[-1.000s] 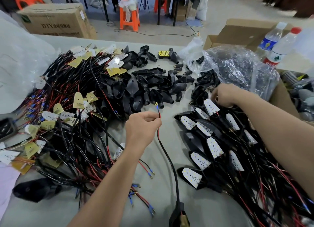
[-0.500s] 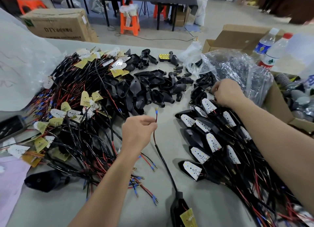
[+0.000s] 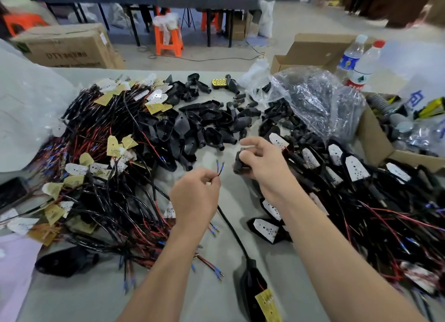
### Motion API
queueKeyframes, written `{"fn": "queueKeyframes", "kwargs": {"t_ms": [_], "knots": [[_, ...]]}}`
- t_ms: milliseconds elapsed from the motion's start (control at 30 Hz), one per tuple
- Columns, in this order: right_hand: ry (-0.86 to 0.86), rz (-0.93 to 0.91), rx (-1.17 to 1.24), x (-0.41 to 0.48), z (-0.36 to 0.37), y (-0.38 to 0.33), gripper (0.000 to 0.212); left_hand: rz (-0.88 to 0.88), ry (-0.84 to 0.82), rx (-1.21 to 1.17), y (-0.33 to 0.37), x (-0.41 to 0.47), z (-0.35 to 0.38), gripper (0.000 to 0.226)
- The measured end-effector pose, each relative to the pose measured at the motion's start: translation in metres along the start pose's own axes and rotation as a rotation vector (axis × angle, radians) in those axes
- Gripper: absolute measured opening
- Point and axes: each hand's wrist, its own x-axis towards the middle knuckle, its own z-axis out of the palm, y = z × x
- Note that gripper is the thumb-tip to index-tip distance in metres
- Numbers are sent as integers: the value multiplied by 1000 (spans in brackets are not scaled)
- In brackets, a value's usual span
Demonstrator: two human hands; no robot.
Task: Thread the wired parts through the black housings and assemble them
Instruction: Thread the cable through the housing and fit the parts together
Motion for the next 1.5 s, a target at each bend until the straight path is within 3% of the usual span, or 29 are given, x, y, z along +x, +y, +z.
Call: {"fn": "queueKeyframes", "kwargs": {"t_ms": [267,433,667,833,1000,1100,1333,1500], "knots": [[5,78,135,-27,-1,12,26,-37,-53,-233,-2,-13,-10,7],[1,43,221,-40,-2,14,41,3,-168,-404,4,-21,-14,23],[140,-59,267,-41,2,-9,26,47,-201,-416,14,-25,-21,8],[85,-133,201,-43,3,-16,23,69,-148,-331,19,-25,-29,23],[104,-140,359,-39,-1,-19,22,70,-131,-303,18,-25,-38,41],[76,-147,299,-40,1,-19,24,95,-150,-284,19,-27,-40,46],[-41,-160,135,-43,-3,-16,28,55,-114,-351,12,-27,-41,28],[-20,-149,44,-42,-4,-11,29,49,-83,-375,11,-30,-41,24]]}}
